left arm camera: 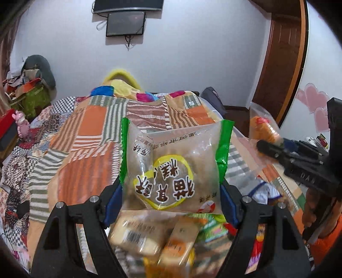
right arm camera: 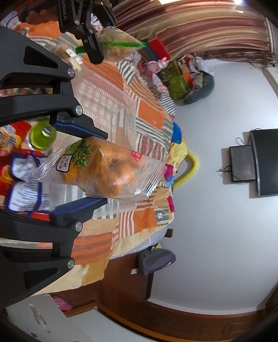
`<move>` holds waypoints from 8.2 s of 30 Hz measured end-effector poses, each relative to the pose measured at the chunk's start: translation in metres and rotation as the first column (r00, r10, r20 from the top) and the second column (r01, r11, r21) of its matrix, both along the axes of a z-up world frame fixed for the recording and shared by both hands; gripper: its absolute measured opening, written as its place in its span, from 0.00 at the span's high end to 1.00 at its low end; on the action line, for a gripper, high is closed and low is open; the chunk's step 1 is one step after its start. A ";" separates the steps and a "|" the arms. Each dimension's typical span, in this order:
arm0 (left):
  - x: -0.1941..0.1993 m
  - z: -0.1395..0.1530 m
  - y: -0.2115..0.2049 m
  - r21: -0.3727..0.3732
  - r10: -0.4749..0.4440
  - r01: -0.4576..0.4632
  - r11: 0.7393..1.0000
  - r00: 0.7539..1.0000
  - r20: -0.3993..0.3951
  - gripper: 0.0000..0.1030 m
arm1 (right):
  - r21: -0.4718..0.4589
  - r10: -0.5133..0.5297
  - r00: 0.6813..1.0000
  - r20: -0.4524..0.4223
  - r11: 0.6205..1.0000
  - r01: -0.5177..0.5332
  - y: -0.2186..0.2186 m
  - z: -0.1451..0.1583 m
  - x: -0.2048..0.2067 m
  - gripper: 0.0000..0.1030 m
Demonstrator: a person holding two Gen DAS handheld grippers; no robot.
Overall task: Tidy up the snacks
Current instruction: 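Carry both bags over the clear plastic box and open both tools, then grasp the white-label cookie roll with the left tool while the right tool grasps the pastry pack, then carry the cookie roll and pastry pack into the box and open both tools, then grasp the square cracker pack with the left tool while the right tool grasps the blue-white bag, then carry the cracker pack and blue-white bag into the box and open both tools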
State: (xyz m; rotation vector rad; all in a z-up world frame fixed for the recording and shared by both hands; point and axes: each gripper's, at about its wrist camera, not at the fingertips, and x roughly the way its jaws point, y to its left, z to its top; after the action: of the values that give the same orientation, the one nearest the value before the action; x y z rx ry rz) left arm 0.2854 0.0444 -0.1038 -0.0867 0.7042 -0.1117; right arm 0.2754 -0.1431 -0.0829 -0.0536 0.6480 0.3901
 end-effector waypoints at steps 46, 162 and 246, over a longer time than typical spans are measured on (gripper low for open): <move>-0.062 -0.086 0.118 0.108 0.129 -0.110 0.988 0.973 -0.192 0.28 | -0.086 -0.110 0.985 -0.134 0.991 0.099 -0.075 -0.047 -0.055 0.20; -0.014 -0.088 0.071 0.028 -0.009 0.017 0.999 0.962 -0.273 0.18 | -0.073 0.025 0.985 -0.173 0.997 -0.038 -0.037 -0.049 -0.014 0.13; 0.092 -0.021 -0.024 -0.027 -0.019 0.016 1.000 0.996 -0.090 0.22 | -0.047 0.065 0.988 -0.142 0.996 -0.073 -0.001 -0.032 0.068 0.29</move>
State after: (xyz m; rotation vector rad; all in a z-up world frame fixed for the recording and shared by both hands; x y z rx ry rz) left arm 0.3771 0.0201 -0.1249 -0.1111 0.7936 -0.1345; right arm 0.3437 -0.1441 -0.1147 -0.0996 0.7970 0.4466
